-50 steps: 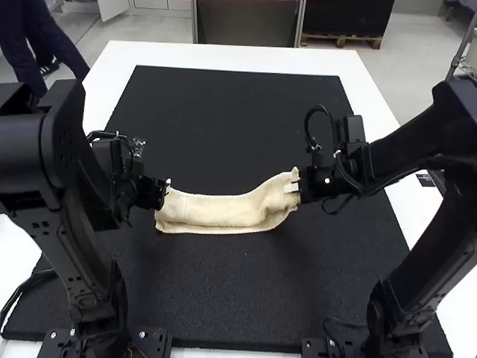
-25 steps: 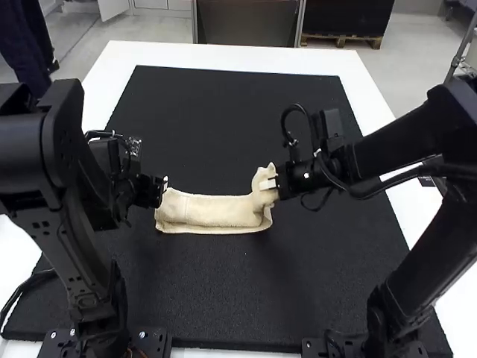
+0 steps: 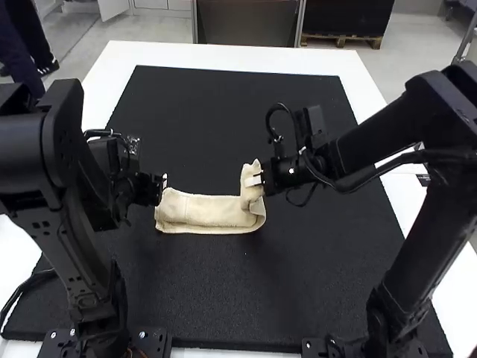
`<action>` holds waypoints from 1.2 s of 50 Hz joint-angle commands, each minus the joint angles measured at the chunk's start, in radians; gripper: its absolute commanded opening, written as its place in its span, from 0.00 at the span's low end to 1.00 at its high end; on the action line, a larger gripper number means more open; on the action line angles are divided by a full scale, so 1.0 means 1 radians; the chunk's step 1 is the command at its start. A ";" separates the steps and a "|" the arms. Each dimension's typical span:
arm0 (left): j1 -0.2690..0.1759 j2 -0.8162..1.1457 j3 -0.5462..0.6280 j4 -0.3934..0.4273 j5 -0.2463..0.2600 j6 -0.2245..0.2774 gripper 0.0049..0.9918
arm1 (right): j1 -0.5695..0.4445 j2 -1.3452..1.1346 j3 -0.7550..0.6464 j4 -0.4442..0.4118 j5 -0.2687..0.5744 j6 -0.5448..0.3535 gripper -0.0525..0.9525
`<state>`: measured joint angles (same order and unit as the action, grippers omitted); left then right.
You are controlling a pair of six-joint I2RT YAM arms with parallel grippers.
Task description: Fold the towel.
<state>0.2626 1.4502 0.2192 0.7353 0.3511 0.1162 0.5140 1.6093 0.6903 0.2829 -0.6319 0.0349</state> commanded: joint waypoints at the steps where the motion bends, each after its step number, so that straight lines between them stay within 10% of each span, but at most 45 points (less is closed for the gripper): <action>1: 0.009 0.007 -0.012 0.013 0.003 -0.010 0.97 | 0.032 0.026 0.041 0.024 -0.017 0.017 0.03; 60: 0.009 0.006 -0.012 0.038 0.015 -0.033 0.97 | 0.178 0.192 0.196 0.082 -0.012 0.065 0.03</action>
<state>0.2626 1.4502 0.2180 0.7681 0.3557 0.0914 0.6735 1.7866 0.8501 0.3550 -0.6319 0.0891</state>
